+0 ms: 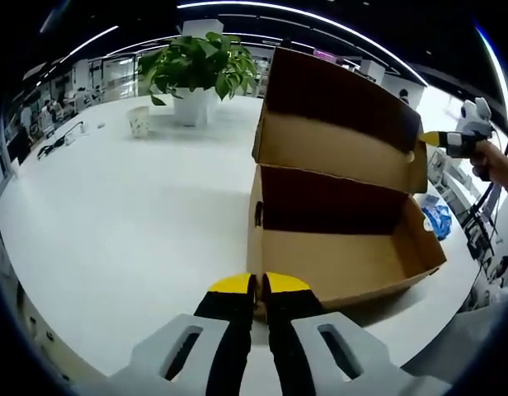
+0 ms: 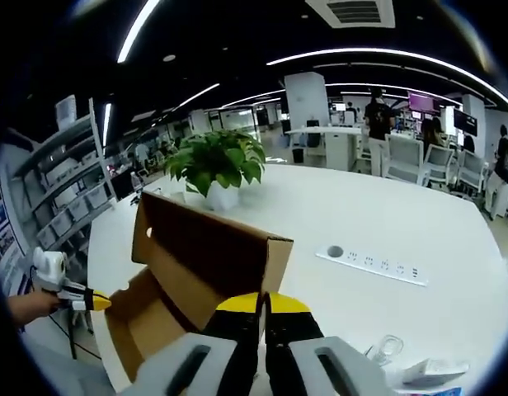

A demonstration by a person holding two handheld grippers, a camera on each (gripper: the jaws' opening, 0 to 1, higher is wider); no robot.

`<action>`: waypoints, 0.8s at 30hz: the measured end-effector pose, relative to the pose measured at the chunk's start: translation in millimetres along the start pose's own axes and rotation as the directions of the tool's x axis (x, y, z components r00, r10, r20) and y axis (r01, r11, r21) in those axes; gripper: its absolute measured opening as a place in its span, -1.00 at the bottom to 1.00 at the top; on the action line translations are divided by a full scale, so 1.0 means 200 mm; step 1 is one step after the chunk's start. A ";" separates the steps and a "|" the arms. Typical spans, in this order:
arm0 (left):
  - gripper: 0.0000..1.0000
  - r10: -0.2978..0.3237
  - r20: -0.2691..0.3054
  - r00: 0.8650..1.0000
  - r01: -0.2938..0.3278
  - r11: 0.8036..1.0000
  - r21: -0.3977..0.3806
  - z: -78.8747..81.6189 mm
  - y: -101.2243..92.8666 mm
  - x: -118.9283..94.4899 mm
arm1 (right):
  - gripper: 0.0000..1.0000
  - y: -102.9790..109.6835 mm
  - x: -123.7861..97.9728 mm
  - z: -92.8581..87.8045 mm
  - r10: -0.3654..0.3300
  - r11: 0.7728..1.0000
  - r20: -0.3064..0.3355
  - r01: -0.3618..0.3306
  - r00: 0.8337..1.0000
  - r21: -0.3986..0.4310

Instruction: Operate the shoe box by opening the lid, removing the specified soft item, and placing it in the target area until the item is outside and the box remains undamaged.

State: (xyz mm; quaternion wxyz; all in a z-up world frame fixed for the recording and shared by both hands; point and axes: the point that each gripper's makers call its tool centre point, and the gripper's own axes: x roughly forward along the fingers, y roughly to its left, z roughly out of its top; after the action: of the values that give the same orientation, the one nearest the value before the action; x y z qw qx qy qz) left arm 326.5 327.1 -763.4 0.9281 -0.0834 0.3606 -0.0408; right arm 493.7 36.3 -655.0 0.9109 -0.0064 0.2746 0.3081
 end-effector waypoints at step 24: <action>-0.95 -0.013 0.008 1.000 0.013 1.000 -0.015 0.00 0.01 0.00 | -1.00 0.08 -0.10 -0.02 0.006 0.999 0.043 -0.005 0.999 -0.033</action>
State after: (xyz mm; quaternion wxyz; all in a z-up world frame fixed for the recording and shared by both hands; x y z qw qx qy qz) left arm 326.3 328.8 -762.9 0.9285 -0.0930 0.3568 -0.0435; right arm 470.1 38.2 -646.0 0.9155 -0.0140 0.2498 0.3151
